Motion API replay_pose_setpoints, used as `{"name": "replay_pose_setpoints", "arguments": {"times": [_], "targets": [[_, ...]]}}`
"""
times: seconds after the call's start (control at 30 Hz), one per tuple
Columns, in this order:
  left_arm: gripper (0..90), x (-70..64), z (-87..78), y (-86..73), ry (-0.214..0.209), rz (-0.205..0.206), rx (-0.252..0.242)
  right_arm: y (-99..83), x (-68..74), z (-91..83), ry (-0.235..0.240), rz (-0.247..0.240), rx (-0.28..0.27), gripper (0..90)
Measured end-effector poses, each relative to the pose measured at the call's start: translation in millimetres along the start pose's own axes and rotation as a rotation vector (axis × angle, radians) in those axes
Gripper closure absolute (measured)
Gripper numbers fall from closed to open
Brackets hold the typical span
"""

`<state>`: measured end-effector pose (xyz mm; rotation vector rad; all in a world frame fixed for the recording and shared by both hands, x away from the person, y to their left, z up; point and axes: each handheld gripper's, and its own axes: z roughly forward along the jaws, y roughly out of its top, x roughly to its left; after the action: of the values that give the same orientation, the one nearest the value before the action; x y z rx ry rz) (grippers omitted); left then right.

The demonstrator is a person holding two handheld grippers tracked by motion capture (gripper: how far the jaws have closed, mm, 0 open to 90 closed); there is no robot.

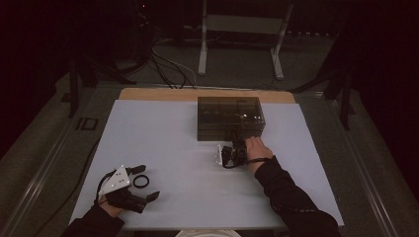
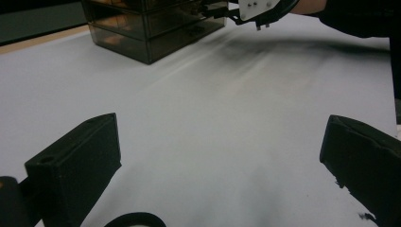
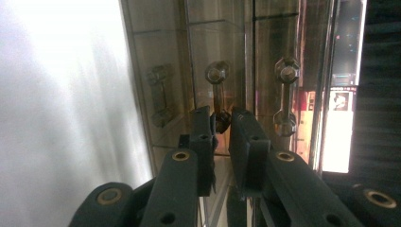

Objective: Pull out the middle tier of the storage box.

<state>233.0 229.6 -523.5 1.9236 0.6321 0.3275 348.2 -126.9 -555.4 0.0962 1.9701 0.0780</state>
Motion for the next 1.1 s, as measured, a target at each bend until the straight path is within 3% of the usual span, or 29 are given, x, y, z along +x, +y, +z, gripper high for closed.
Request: {"name": "replay_pose_setpoints", "arguments": {"times": [0.37, 0.8, 1.1], "targets": [[1.0, 0.0, 0.0, 0.2, 0.001, 0.0, -0.001, -2.2, 5.4, -16.8, 0.006, -0.008, -0.01, 79.9], [1.0, -0.4, 0.0, 0.1, -0.005, 0.002, -0.002, -2.2, 7.3, -16.5, 0.006, -0.021, -0.013, 79.7], [1.0, -1.3, 0.3, 0.1, -0.003, 0.01, 0.004, -2.9, 3.9, -16.5, 0.032, 0.012, -0.018, 78.9]]}}
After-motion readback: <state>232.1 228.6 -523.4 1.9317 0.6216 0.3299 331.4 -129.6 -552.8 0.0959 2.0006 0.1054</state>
